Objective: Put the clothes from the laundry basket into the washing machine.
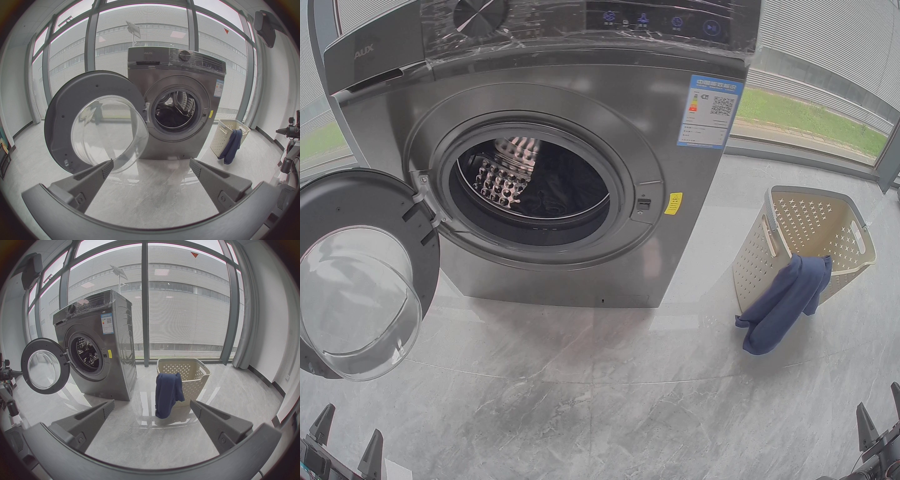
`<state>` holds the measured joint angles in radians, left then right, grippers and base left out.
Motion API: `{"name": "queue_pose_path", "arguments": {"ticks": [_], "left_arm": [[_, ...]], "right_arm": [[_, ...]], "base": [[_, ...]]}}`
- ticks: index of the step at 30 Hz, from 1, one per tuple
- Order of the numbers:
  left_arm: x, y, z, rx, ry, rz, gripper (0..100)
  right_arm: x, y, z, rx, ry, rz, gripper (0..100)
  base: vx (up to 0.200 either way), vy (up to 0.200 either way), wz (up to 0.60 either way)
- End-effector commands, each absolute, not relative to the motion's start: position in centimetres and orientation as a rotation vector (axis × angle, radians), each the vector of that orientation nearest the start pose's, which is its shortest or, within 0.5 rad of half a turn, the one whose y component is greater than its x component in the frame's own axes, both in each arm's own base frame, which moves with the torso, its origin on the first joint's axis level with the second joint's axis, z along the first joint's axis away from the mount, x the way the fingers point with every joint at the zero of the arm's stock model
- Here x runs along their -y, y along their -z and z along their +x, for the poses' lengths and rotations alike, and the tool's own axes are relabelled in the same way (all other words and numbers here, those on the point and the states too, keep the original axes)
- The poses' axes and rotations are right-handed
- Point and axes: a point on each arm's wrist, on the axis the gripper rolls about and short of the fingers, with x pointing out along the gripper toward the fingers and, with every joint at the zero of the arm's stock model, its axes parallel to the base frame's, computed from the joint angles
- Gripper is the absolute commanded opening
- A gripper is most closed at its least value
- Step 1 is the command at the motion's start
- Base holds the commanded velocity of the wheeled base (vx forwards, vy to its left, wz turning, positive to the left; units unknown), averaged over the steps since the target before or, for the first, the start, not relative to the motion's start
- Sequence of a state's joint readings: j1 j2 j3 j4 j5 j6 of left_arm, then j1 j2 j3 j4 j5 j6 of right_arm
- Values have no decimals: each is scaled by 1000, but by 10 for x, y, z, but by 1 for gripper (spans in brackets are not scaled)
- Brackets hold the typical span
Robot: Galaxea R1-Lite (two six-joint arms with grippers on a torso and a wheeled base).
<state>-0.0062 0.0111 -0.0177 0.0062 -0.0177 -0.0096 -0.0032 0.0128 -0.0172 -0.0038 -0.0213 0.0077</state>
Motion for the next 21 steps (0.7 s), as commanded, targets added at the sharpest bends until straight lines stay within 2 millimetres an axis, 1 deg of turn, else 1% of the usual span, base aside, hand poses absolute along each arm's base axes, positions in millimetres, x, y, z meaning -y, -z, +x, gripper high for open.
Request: {"name": "queue_pose_path", "arguments": {"ticks": [1,18,21], "left_arm": [[0,-75,-23,-6,23,-9,100],[0,-75,-23,-6,25,-9,100],[0,-75,-23,-5,25,-11,100]], "right_arm": [[0,-76,-22,-1,26,8,100],[0,-76,-22,-1,25,8,100],[0,-76,-22,-1,26,8,100]], "base": [[0,-200,0],[0,-200,0],[0,0,0]]}}
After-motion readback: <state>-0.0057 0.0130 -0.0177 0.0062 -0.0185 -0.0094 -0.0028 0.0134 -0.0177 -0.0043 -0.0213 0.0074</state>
